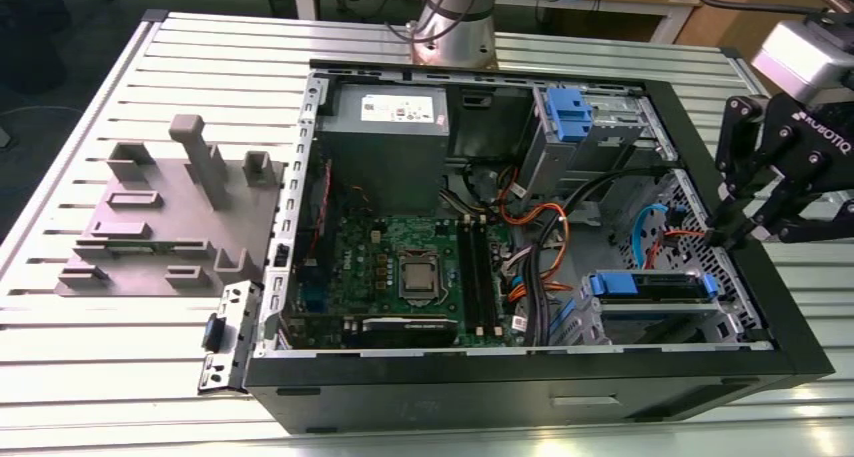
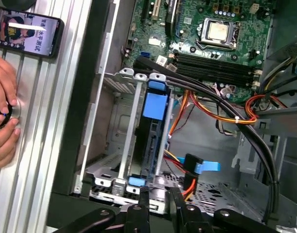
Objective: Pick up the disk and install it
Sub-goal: 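Insert the first disk wire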
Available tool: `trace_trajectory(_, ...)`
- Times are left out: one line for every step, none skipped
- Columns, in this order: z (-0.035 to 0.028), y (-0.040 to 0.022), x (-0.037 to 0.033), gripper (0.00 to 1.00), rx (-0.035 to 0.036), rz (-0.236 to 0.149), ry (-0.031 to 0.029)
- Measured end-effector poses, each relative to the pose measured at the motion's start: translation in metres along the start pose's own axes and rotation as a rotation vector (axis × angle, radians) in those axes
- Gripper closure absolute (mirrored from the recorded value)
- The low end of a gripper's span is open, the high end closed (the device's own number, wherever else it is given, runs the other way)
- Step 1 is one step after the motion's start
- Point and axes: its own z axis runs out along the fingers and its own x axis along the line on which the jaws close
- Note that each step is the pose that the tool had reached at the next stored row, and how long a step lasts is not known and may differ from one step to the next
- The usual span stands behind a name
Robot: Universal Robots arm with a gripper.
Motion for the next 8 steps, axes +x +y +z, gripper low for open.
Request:
trace_trajectory(0.0, -0.0004, -0.0021, 0.69, 0.0, -0.001, 0.0001)
trace_trajectory(0.0, -0.0008, -0.0043, 0.69, 0.0001, -0.003, 0.0002)
trace_trajectory(0.0001, -0.0011, -0.0062, 0.69, 0.0002, -0.004, 0.0002)
trace_trajectory(0.0001, -0.0014, -0.0078, 0.69, 0.0003, -0.005, 0.0003)
trace_trajectory(0.0001, -0.0017, -0.0093, 0.69, 0.0003, -0.006, 0.0003)
trace_trajectory(0.0002, -0.0019, -0.0104, 0.69, 0.0004, -0.007, 0.0003)
trace_trajectory(0.0003, -0.0021, -0.0113, 0.69, 0.0004, -0.008, 0.0003)
trace_trajectory(0.0003, -0.0022, -0.0122, 0.69, 0.0005, -0.008, 0.0003)
